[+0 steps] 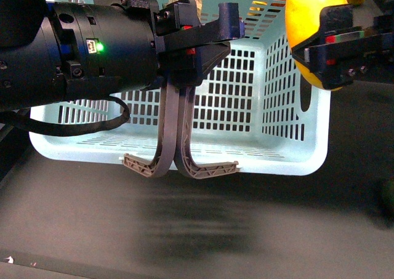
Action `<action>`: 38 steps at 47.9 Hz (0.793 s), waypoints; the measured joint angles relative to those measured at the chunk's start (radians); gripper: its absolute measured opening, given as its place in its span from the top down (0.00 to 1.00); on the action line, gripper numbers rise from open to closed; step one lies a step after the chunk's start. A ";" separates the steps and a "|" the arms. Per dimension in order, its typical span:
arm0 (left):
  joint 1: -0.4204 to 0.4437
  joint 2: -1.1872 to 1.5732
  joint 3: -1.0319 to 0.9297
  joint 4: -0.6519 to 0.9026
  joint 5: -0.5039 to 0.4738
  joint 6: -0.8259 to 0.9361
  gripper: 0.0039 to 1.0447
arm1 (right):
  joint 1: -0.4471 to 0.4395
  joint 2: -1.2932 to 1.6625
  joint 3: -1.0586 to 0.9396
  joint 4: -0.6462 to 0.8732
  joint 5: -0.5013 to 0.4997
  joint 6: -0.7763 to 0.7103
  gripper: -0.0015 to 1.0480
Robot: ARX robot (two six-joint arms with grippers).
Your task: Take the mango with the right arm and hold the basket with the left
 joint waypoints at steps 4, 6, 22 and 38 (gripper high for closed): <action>-0.001 0.000 0.000 0.000 0.000 0.000 0.93 | 0.013 0.056 0.035 0.014 0.016 0.016 0.47; -0.001 0.000 0.000 0.000 0.000 0.000 0.93 | 0.016 0.070 0.045 0.017 0.019 0.023 0.47; -0.001 0.000 0.000 0.000 0.002 0.000 0.93 | 0.029 0.242 0.154 0.046 0.056 0.055 0.47; -0.001 0.000 0.000 0.000 0.000 0.000 0.93 | 0.029 0.285 0.180 0.118 0.068 0.094 0.13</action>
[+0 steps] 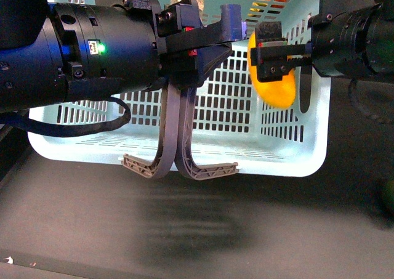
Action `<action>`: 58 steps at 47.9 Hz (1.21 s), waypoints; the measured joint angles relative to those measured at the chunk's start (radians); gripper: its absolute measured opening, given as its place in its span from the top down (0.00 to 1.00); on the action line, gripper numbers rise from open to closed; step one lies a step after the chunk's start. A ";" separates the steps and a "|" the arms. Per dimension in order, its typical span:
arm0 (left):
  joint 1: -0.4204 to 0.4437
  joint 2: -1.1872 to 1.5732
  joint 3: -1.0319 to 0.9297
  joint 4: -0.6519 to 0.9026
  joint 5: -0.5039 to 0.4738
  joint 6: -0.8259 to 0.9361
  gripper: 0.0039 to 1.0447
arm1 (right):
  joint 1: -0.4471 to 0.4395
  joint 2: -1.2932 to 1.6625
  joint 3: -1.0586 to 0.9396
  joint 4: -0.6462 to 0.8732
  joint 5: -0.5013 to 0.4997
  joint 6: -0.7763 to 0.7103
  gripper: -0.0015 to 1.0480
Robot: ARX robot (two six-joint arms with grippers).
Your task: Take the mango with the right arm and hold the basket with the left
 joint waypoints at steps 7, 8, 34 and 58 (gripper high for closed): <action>-0.001 0.000 -0.005 -0.004 0.000 -0.001 0.93 | 0.005 -0.072 -0.035 0.031 -0.002 0.010 0.08; -0.001 0.000 -0.005 -0.004 -0.002 -0.007 0.93 | 0.005 -0.100 -0.051 0.036 -0.006 0.010 0.08; 0.000 0.000 -0.005 -0.004 -0.002 -0.003 0.93 | -0.017 -0.732 -0.454 -0.033 0.079 0.094 0.08; 0.000 0.000 -0.005 -0.004 -0.002 -0.003 0.93 | -0.019 -1.219 -0.659 -0.246 0.187 0.134 0.08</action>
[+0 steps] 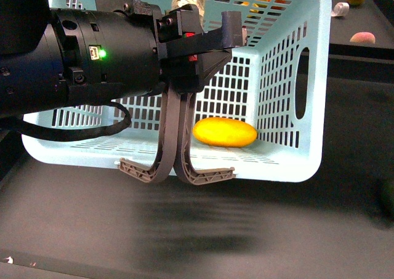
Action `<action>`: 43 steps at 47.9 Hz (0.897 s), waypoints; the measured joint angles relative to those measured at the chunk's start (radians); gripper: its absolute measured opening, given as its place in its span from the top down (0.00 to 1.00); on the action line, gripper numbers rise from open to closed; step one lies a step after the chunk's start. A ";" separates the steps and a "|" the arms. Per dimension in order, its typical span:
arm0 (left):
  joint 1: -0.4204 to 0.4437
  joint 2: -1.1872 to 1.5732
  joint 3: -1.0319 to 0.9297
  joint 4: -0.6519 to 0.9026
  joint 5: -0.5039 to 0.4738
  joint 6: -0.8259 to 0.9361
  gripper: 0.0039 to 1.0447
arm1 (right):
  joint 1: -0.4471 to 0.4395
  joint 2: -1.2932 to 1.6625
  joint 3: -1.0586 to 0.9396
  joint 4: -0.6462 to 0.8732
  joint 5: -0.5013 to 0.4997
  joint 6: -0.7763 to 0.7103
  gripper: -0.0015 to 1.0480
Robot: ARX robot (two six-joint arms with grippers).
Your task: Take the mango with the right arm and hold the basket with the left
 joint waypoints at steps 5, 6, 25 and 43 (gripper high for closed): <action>0.000 0.000 0.000 0.000 0.001 -0.001 0.93 | 0.000 0.004 0.000 -0.002 0.000 0.000 0.08; 0.000 0.000 0.000 0.000 0.002 -0.002 0.93 | 0.000 0.004 0.000 -0.002 0.000 0.000 0.08; 0.000 0.000 0.000 0.000 0.001 -0.003 0.93 | -0.064 -0.087 -0.121 0.203 0.073 -0.180 0.48; 0.000 0.000 0.000 0.000 0.002 -0.001 0.93 | -0.192 -0.255 -0.170 0.085 -0.074 -0.204 0.98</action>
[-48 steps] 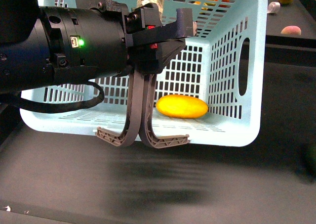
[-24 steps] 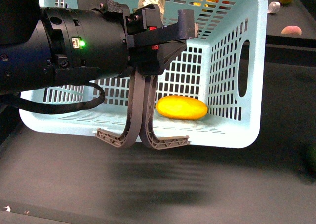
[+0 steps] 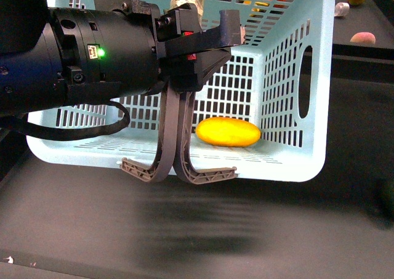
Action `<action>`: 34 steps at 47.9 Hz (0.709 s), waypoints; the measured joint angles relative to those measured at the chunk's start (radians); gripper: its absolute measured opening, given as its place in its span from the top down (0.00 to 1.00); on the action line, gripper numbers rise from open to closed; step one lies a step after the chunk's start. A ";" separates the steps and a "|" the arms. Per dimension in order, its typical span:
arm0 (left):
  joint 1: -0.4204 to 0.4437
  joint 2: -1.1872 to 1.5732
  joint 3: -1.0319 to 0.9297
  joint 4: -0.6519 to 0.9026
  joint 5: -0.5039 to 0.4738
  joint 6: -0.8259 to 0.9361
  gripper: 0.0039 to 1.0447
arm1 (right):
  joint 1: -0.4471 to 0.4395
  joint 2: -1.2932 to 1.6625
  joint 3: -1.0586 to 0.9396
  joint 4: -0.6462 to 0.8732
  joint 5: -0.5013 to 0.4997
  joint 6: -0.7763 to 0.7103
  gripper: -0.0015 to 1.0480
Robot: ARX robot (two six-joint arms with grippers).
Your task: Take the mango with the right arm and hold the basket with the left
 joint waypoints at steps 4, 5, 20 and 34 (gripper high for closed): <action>0.000 0.000 0.000 0.000 0.000 -0.002 0.93 | -0.075 -0.033 -0.019 -0.006 -0.060 -0.001 0.98; 0.000 0.000 0.000 0.000 0.000 -0.002 0.93 | -0.081 -0.039 -0.028 0.000 -0.059 0.000 0.98; 0.000 0.000 0.000 0.000 0.000 -0.003 0.93 | -0.090 -0.134 -0.038 -0.083 -0.066 -0.001 0.98; 0.000 0.000 0.000 0.000 0.000 -0.001 0.93 | -0.091 -0.217 -0.038 -0.166 -0.067 -0.001 0.98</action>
